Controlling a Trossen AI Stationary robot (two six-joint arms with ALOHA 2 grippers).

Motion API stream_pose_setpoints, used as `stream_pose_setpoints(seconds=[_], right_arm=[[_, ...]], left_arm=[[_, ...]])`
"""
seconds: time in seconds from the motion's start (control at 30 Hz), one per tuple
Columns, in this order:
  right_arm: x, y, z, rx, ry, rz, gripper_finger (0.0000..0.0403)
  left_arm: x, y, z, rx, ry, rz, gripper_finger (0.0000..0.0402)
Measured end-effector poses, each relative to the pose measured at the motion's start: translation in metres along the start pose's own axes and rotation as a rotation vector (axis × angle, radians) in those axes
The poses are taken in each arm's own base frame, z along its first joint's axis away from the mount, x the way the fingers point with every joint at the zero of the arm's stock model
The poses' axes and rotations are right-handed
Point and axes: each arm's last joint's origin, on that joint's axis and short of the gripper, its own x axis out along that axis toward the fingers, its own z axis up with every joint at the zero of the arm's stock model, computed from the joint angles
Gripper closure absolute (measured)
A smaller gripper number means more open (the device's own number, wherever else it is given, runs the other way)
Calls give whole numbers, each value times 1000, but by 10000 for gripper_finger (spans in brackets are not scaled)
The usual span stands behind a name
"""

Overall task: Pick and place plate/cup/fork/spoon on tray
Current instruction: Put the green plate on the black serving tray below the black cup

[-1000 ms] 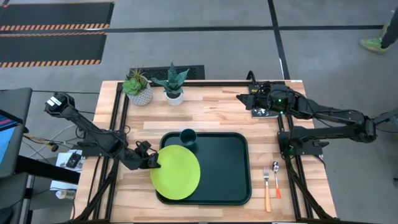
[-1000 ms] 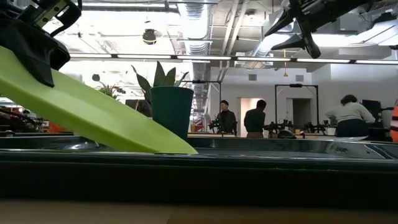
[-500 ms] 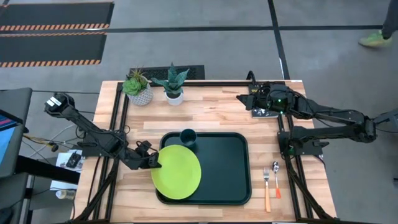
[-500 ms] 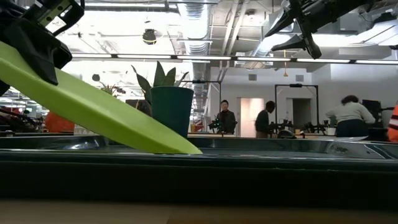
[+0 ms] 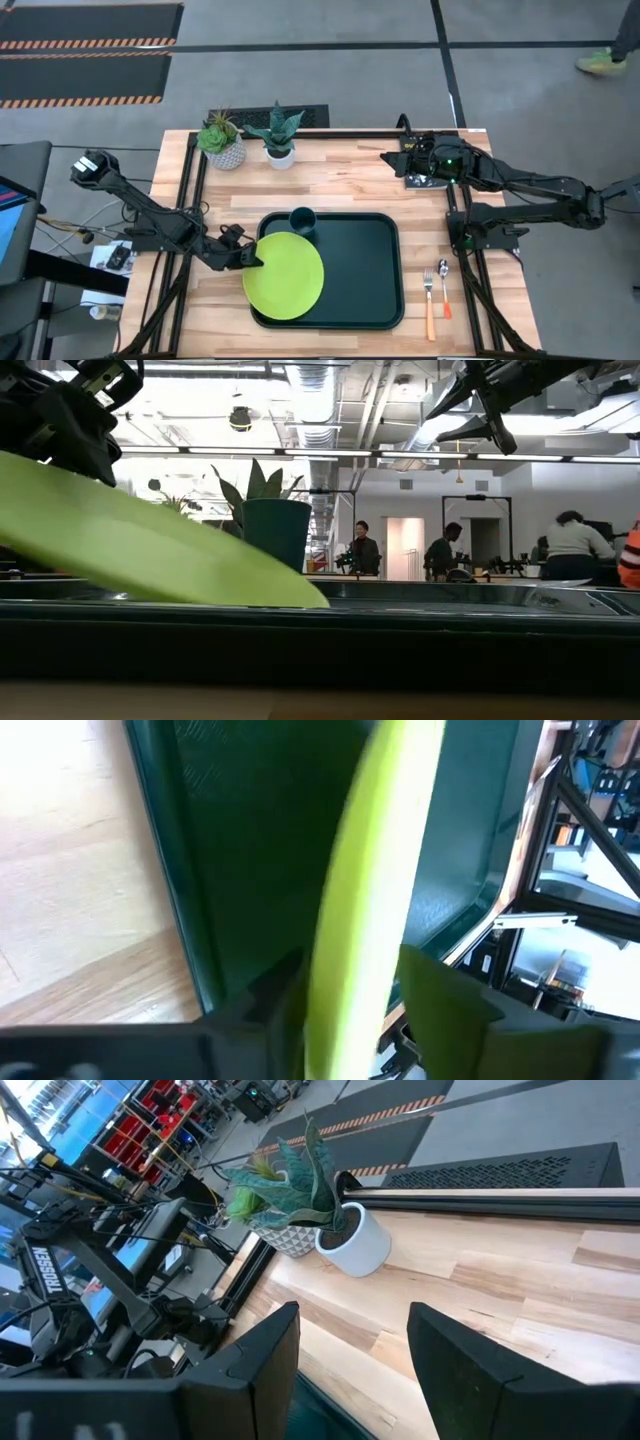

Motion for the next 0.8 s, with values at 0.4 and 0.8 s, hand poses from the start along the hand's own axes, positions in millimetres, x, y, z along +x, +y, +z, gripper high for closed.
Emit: stream_pose_setpoints(seconds=[0.4, 0.8], right_arm=[[0, 0, 0, -8, 0, 0, 193], [0, -1, -1, -11, 6, -6, 193]], left_arm=[[2, -4, 8, -71, 36, 15, 173], [4, -7, 17, -165, 61, 43, 171]])
